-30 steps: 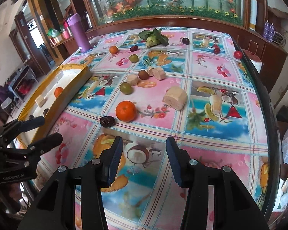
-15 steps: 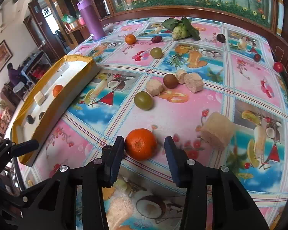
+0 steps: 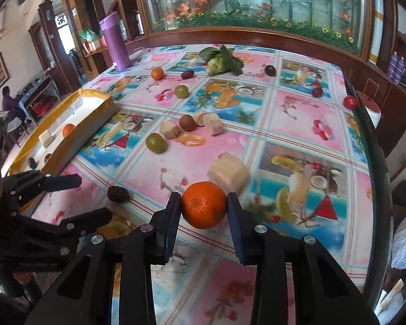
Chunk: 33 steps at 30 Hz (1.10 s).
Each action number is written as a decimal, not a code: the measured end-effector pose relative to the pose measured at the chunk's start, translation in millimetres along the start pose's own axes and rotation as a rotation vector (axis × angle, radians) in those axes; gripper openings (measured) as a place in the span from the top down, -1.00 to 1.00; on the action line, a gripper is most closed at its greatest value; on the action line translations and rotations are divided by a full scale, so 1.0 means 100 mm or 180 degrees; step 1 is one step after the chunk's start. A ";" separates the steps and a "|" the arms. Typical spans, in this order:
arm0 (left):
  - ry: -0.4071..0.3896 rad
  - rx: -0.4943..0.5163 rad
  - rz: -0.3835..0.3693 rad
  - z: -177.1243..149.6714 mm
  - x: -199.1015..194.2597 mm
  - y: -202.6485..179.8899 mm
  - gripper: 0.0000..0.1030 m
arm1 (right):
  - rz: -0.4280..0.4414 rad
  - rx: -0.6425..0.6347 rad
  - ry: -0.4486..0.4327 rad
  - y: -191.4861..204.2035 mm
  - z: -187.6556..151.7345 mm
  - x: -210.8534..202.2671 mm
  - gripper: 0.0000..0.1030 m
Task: Organize fruits
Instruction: 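Grasp another orange on the table with the right gripper, then grasp a dark brown date with the left gripper while the right gripper holds the orange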
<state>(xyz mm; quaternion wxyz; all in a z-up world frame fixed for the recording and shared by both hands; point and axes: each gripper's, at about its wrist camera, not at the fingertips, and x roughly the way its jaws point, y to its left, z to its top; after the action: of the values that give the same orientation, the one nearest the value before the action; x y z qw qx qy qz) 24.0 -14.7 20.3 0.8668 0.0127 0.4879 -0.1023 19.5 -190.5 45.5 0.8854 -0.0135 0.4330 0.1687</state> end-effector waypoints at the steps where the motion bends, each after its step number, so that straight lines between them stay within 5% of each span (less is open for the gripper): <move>1: 0.0027 -0.0016 -0.0031 0.01 0.04 -0.01 -0.32 | -0.0002 0.0068 -0.0007 -0.06 -0.03 -0.03 0.35; 6: -0.0099 0.0060 0.0056 0.00 0.07 -0.02 0.44 | -0.0040 0.0241 -0.0025 -0.15 -0.14 -0.10 0.35; 33: -0.0404 -0.0099 -0.0085 -0.27 -0.84 0.52 0.45 | -0.0048 0.0009 -0.0004 0.73 -0.27 -0.23 0.35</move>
<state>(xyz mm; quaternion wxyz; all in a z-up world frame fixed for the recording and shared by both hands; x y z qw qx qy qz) -31.8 53.2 73.4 0.8946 -0.0137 0.4336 -0.1069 -37.1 -133.2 55.3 0.8869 -0.0154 0.4326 0.1615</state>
